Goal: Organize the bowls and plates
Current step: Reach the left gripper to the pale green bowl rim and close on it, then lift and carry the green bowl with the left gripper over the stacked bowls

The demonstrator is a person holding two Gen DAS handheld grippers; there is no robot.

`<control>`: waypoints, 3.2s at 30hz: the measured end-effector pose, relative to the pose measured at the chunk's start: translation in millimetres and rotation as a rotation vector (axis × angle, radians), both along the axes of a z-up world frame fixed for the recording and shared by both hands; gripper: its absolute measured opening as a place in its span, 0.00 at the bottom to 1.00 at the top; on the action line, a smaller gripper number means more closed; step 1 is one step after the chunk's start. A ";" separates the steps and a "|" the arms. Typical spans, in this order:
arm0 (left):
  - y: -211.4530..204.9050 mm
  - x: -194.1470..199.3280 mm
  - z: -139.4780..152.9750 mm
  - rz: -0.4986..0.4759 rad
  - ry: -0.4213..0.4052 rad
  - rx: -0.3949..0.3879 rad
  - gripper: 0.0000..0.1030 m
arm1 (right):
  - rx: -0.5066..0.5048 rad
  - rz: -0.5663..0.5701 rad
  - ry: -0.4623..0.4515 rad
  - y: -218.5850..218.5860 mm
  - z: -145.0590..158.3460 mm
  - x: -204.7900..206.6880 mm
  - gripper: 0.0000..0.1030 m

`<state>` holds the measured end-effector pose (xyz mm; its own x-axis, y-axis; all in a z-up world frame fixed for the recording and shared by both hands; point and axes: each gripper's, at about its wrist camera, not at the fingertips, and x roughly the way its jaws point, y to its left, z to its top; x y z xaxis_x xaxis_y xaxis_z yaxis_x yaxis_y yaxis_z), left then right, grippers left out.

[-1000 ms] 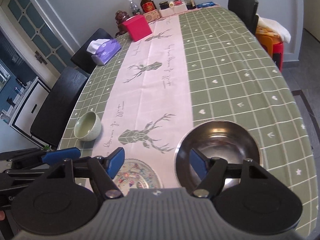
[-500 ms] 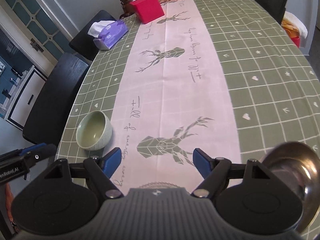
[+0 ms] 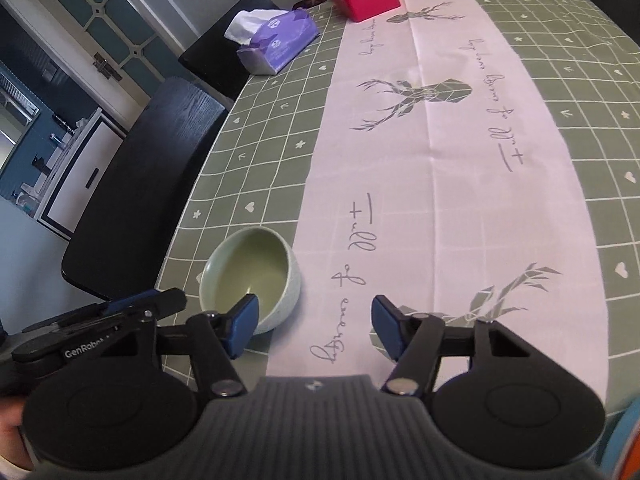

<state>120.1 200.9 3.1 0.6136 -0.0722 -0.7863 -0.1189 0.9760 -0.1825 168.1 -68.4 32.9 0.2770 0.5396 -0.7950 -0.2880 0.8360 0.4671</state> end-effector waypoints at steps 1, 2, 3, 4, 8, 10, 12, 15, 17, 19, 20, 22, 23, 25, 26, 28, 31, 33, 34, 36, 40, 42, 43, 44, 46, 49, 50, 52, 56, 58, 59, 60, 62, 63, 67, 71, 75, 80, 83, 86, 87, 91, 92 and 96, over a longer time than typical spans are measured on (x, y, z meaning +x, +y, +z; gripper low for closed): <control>-1.1 2.8 -2.9 0.002 0.000 0.011 0.49 | -0.002 0.007 0.006 5.8 -3.1 1.5 0.52; -1.9 5.6 -5.9 0.001 0.003 0.019 0.48 | -0.006 0.013 0.008 10.9 -5.5 2.9 0.51; -2.1 8.4 -9.0 0.003 0.008 0.024 0.47 | -0.016 0.018 0.007 16.4 -8.1 4.7 0.50; -1.7 11.0 -11.8 0.007 0.014 0.026 0.47 | -0.027 0.021 0.005 21.0 -10.3 6.4 0.50; 3.1 23.5 -23.6 0.025 0.059 0.010 0.41 | -0.055 0.017 0.022 33.0 -21.1 15.6 0.40; 6.5 27.7 -28.2 0.035 0.069 0.000 0.40 | -0.059 0.012 0.043 37.3 -26.5 19.8 0.37; 9.4 30.3 -31.7 0.043 0.071 -0.009 0.39 | -0.073 0.017 0.053 41.2 -29.8 22.7 0.37; 11.8 34.2 -36.9 0.047 0.086 -0.018 0.34 | -0.095 0.032 0.063 47.5 -33.4 25.9 0.33; 11.9 36.6 -39.8 0.044 0.096 -0.016 0.34 | -0.104 0.042 0.081 51.2 -36.8 28.2 0.31; 11.7 37.6 -41.3 0.039 0.102 -0.017 0.34 | -0.105 0.045 0.094 54.2 -40.1 29.8 0.26; 11.7 38.7 -42.0 0.036 0.106 -0.019 0.32 | -0.105 0.050 0.100 55.5 -41.2 30.4 0.25; 10.8 40.3 -42.9 0.028 0.115 -0.019 0.30 | -0.107 0.052 0.107 57.5 -43.0 31.4 0.23; 9.6 41.6 -43.2 0.023 0.121 -0.015 0.30 | -0.110 0.058 0.108 59.0 -43.3 31.7 0.22; 7.3 43.1 -43.5 0.017 0.132 -0.008 0.28 | -0.119 0.070 0.105 62.3 -43.5 32.3 0.20; 5.9 44.2 -43.7 0.012 0.138 -0.005 0.26 | -0.123 0.076 0.102 63.7 -43.3 32.1 0.19; 3.8 45.4 -44.8 0.012 0.144 0.002 0.25 | -0.133 0.090 0.096 67.0 -43.4 31.9 0.18; 1.4 46.4 -47.0 0.007 0.148 0.005 0.21 | -0.127 0.093 0.101 68.3 -45.3 32.1 0.14; -0.8 47.0 -46.6 0.004 0.150 0.007 0.16 | -0.128 0.096 0.097 69.6 -44.9 31.6 0.12; -2.3 47.4 -46.1 0.001 0.152 0.008 0.13 | -0.135 0.099 0.092 70.6 -44.3 31.0 0.12; -4.9 48.6 -45.4 0.012 0.160 0.020 0.12 | -0.142 0.101 0.086 71.5 -43.5 30.4 0.11; -6.1 48.0 -44.3 0.017 0.170 0.014 0.12 | -0.145 0.098 0.085 70.4 -43.0 29.7 0.11; -7.4 46.2 -43.1 0.013 0.174 0.011 0.12 | -0.144 0.095 0.089 68.6 -42.9 29.3 0.10; -8.5 45.0 -42.1 0.011 0.172 0.013 0.12 | -0.143 0.095 0.091 67.7 -42.6 28.9 0.09; -9.5 43.8 -40.9 0.013 0.170 0.013 0.12 | -0.143 0.095 0.090 66.5 -41.9 28.1 0.09; -11.8 40.9 -37.3 0.025 0.164 0.005 0.11 | -0.145 0.100 0.081 64.8 -39.3 26.0 0.09; -18.2 37.0 -30.1 0.021 0.160 0.010 0.11 | -0.145 0.103 0.067 58.8 -33.4 21.7 0.08; -21.1 35.4 -27.6 0.020 0.162 0.012 0.11 | -0.141 0.101 0.068 56.2 -31.9 20.7 0.08; -26.6 32.3 -23.0 0.021 0.167 0.012 0.11 | -0.135 0.096 0.071 50.0 -28.5 18.2 0.07; -41.1 24.6 -12.8 0.011 0.165 0.009 0.11 | -0.130 0.092 0.065 33.7 -19.7 9.4 0.07; -50.8 20.3 -6.6 0.003 0.164 0.006 0.11 | -0.132 0.091 0.061 23.0 -14.4 3.7 0.07; -56.8 17.9 -2.9 -0.004 0.162 0.009 0.11 | -0.133 0.090 0.059 18.0 -12.1 1.5 0.07; -62.2 15.8 0.7 -0.009 0.159 0.012 0.11 | -0.131 0.090 0.056 11.2 -8.9 -1.6 0.07; -75.4 11.4 8.9 -0.022 0.153 0.016 0.11 | -0.124 0.088 0.049 -1.9 -3.2 -7.1 0.07; -82.0 9.3 12.9 -0.029 0.151 0.017 0.11 | -0.121 0.086 0.046 -9.8 0.0 -10.1 0.07; -114.6 1.8 27.5 -0.076 0.145 0.033 0.11 | -0.112 0.066 0.032 -43.8 13.6 -20.2 0.07; -147.6 -4.8 39.5 -0.131 0.131 0.033 0.11 | -0.109 0.042 0.009 -81.5 28.0 -30.5 0.07; -183.1 -10.7 50.1 -0.188 0.117 0.033 0.12 | -0.101 0.004 -0.008 -123.0 41.7 -40.4 0.07; -230.0 -16.8 67.1 -0.263 0.095 0.018 0.12 | -0.111 -0.041 -0.050 -176.6 64.3 -55.2 0.07; -256.6 -18.6 73.5 -0.308 0.087 0.010 0.12 | -0.122 -0.069 -0.069 -205.1 74.7 -62.2 0.07; -279.6 -19.4 75.0 -0.344 0.093 -0.014 0.12 | -0.133 -0.101 -0.083 -234.6 81.2 -68.3 0.07; -287.1 -19.8 74.3 -0.356 0.095 -0.021 0.12 | -0.137 -0.107 -0.086 -241.7 82.1 -69.9 0.07; -311.5 -19.9 67.6 -0.395 0.122 -0.044 0.12 | -0.155 -0.136 -0.082 -270.9 80.8 -75.9 0.07; -316.6 -19.7 64.7 -0.405 0.133 -0.049 0.13 | -0.160 -0.142 -0.080 -277.3 79.9 -77.2 0.07; -332.5 -17.5 51.0 -0.424 0.186 -0.055 0.13 | -0.174 -0.155 -0.051 -293.4 67.4 -78.3 0.07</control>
<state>102.5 -131.6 54.1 0.3696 -0.3310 -0.8682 0.2523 0.9350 -0.2491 89.8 -361.8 100.3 0.3877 0.3439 -0.8553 -0.1697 0.9386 0.3005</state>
